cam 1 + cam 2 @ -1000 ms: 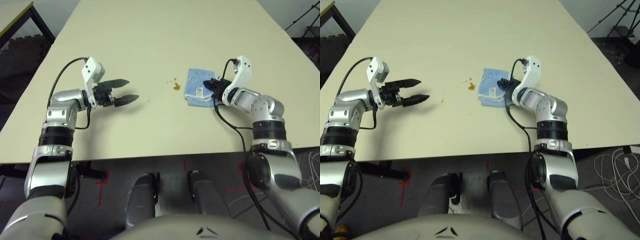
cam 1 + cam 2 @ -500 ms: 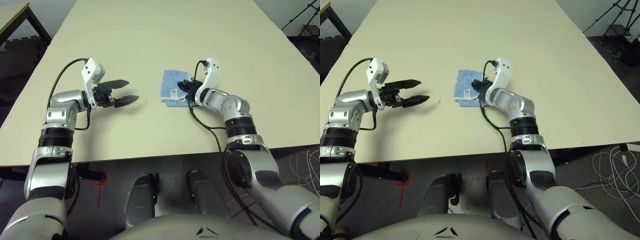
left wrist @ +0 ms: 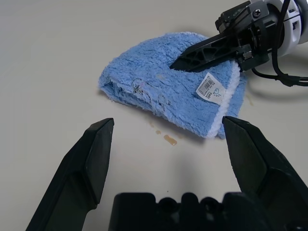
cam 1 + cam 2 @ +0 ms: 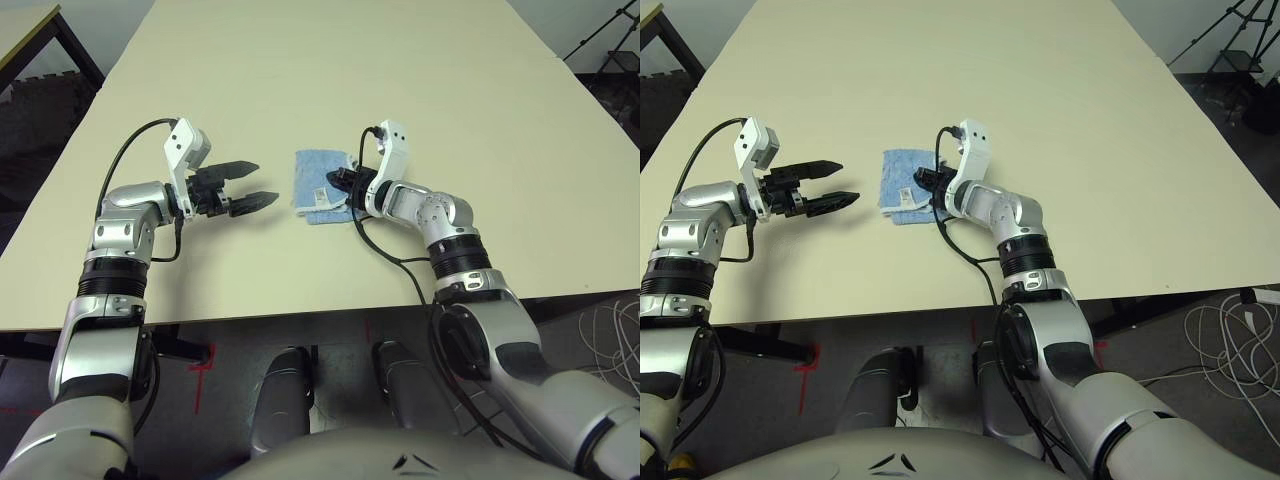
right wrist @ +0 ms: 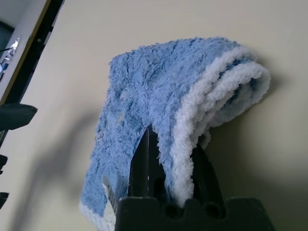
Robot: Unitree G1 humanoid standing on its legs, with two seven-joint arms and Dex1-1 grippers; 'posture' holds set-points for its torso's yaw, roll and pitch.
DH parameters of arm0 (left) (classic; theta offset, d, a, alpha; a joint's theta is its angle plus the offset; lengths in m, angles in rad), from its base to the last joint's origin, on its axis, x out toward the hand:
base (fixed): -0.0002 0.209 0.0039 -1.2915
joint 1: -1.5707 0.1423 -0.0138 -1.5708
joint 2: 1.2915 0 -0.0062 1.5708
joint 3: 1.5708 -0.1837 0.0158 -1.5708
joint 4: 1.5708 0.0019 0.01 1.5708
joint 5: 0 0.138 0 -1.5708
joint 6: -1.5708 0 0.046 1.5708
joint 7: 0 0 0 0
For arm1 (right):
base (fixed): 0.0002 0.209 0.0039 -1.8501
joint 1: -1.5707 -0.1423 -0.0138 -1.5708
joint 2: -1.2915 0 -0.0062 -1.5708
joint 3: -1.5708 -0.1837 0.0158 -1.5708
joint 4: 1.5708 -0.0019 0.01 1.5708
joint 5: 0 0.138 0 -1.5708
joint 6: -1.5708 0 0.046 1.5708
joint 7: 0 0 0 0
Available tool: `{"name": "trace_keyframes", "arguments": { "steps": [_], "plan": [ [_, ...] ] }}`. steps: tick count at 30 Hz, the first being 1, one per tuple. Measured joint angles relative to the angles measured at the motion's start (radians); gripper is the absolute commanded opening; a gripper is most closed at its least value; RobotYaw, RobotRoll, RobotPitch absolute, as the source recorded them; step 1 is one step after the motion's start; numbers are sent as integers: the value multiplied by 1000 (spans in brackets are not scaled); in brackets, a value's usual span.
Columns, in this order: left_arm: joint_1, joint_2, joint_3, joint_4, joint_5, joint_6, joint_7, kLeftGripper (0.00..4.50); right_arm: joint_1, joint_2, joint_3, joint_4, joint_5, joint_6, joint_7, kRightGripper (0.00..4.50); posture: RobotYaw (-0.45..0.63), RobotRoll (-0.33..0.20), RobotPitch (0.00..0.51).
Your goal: Wipe the water off the table with a rag.
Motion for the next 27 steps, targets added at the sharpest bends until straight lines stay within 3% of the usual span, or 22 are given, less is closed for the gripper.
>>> {"name": "trace_keyframes", "arguments": {
  "steps": [8, 19, 27],
  "plan": [
    [0, -3, 0, -1, 0, -1, 5, 4500, -31, -136, -81, 32, 2, -33, -4, 12, -195, 0, 106],
    [-15, -13, 0, 32, 3, -19, 9, 4500, -44, -254, -121, 53, 2, -43, 0, 12, -213, 0, 104],
    [-40, -31, -2, 58, 4, -31, 9, 4500, -39, -299, -128, -106, 112, 166, 64, 12, -229, 0, 114]
  ]
}}
